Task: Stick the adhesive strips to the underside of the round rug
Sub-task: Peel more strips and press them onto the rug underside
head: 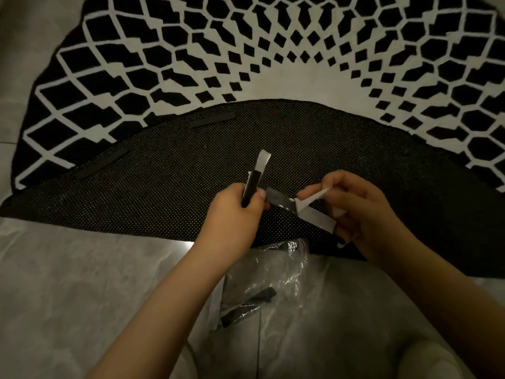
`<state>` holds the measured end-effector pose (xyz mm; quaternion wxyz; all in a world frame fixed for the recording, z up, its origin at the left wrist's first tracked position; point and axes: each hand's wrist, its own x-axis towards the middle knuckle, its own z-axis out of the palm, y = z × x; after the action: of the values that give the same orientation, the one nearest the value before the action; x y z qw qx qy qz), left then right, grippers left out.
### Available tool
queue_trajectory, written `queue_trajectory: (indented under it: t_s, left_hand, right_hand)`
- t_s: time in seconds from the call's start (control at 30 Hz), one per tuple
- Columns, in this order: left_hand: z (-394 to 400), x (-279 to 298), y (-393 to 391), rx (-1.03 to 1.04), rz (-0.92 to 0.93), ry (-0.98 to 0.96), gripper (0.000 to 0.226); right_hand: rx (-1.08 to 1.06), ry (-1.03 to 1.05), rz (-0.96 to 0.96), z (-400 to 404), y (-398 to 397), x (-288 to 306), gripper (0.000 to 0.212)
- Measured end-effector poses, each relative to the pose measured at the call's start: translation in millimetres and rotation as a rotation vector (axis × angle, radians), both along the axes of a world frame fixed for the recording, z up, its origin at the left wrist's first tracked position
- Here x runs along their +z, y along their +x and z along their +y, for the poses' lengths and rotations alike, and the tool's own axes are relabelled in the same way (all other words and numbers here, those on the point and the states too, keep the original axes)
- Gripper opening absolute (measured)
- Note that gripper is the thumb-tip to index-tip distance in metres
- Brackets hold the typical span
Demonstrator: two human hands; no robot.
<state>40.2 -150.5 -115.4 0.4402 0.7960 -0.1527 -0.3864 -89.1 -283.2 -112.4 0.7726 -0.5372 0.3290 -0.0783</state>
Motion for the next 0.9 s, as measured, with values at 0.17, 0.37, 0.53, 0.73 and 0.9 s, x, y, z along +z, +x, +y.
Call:
queue_trajectory:
  t_s: [0.17, 0.37, 0.53, 0.73, 0.9]
  left_hand:
    - [0.0, -3.8, -0.9, -0.011, 0.022, 0.016, 0.027]
    - [-0.1, -12.4, -0.2, 0.029, 0.018, 0.069, 0.024]
    - [8.7, -36.7, 10.4, 0.200, -0.035, 0.224, 0.023]
    - [11.7, -47.0, 15.4, 0.354, 0.053, 0.183, 0.021]
    - [7.7, -51.4, 13.9, 0.599, 0.064, 0.130, 0.032]
  right_hand:
    - [-0.025, -0.092, 0.094, 4.2, 0.1, -0.2, 0.021]
    - [0.065, -0.205, 0.105, 7.4, 2.7, 7.9, 0.013]
    - [0.193, -0.223, 0.067, 12.0, 2.4, 7.4, 0.016]
    - [0.119, -0.132, 0.047, 7.9, 1.1, -3.4, 0.013]
    - [-0.143, 0.025, 0.024, -23.0, 0.3, 2.8, 0.021]
